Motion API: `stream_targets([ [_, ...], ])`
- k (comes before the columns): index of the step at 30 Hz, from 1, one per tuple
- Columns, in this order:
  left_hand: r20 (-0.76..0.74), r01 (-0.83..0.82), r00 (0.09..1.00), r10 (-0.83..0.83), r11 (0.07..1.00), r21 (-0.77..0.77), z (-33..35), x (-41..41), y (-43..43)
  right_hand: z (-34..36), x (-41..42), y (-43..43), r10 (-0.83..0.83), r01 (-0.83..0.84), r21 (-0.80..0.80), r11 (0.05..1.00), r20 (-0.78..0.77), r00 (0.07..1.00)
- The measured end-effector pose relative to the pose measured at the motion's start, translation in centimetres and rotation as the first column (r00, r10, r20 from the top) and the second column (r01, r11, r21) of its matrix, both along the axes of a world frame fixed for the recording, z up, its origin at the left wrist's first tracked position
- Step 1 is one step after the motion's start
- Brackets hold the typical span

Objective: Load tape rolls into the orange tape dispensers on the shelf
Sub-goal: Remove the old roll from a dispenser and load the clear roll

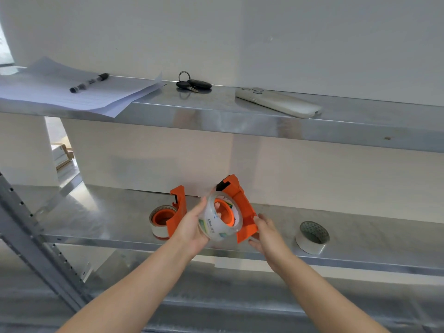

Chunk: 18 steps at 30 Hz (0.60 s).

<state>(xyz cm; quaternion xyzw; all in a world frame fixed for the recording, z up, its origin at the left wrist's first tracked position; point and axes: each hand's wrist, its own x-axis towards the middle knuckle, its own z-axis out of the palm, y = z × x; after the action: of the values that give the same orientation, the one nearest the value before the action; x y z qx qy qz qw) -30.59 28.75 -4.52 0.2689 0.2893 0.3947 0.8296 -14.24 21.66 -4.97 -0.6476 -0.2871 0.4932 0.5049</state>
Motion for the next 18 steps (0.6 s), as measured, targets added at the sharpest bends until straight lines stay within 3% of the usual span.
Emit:
stream_targets([
  [4, -0.064, 0.025, 0.998, -0.023, 0.999, 0.029, -0.2, 0.4, -0.5, 0.0, -1.7, -0.1, 0.008, -0.009, -0.008, 1.000, -0.161, 0.987],
  [9, -0.083, 0.026, 0.996, -0.024, 0.999, 0.020, -0.7, 0.3, -0.5, 0.7, -2.4, -0.2, 0.020, -0.024, -0.064, 0.998, -0.059, 0.998],
  [12, -0.130, 0.036, 0.991, -0.031, 0.999, 0.036, -0.5, 0.1, -0.7, 1.0, -1.7, -0.3, 0.023, -0.019, -0.039, 0.999, 0.095, 0.995],
  [14, -0.211, 0.044, 0.977, -0.019, 0.992, 0.116, -0.2, 0.1, -1.0, 2.0, -1.1, 0.1, -0.024, 0.008, 0.065, 0.998, 0.253, 0.967],
  [16, -0.336, 0.050, 0.941, 0.031, 0.972, 0.231, 0.2, 0.2, -1.6, 3.6, -0.6, 0.9, -0.100, 0.004, 0.229, 0.973, 0.412, 0.906],
  [18, -0.436, 0.057, 0.895, 0.097, 0.943, 0.327, 0.4, 0.5, -2.3, 5.3, -0.5, 1.9, -0.100, -0.073, 0.287, 0.955, 0.546, 0.832],
])
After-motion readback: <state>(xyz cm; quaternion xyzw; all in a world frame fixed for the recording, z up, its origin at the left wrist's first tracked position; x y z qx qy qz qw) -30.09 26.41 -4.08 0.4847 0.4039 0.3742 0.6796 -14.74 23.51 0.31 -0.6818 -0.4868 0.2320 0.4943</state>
